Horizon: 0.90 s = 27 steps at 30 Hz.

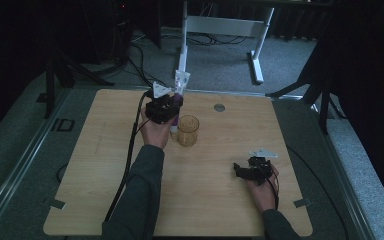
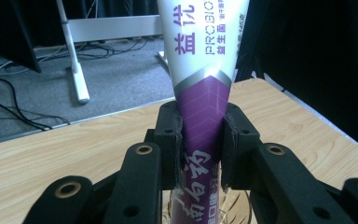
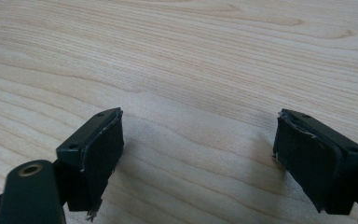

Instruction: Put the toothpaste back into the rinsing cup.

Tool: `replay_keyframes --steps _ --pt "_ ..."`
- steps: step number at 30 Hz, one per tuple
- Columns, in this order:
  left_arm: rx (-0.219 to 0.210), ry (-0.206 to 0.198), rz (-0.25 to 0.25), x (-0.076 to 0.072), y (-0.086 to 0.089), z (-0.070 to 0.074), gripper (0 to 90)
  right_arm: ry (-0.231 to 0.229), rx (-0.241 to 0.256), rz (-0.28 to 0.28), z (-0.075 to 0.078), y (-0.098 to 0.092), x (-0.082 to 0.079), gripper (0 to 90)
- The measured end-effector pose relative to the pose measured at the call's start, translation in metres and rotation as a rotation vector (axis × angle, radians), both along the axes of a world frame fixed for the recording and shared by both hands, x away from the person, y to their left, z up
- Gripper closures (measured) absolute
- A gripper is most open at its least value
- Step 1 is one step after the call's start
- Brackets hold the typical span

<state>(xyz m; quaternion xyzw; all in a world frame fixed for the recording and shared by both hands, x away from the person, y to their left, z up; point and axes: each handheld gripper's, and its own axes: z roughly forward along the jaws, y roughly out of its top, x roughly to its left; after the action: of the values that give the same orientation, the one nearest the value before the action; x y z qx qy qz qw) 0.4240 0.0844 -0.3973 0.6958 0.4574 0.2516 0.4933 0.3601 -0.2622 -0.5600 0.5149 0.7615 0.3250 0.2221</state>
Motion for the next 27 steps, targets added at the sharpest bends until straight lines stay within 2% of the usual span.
replay_keyframes --steps 4,18,27 --pt "-0.016 -0.004 -0.001 0.0014 0.0002 -0.0008 71.6 -0.001 -0.001 0.002 0.0 0.0002 0.0004 16.0" --pt "-0.018 -0.013 -0.003 0.0032 -0.0035 -0.0031 71.5 0.001 -0.001 0.003 0.0001 0.0012 0.001 16.0" --pt "-0.046 -0.031 -0.006 0.0037 -0.0082 -0.0037 71.5 0.0 -0.002 0.005 0.0 0.0011 0.001 16.0"
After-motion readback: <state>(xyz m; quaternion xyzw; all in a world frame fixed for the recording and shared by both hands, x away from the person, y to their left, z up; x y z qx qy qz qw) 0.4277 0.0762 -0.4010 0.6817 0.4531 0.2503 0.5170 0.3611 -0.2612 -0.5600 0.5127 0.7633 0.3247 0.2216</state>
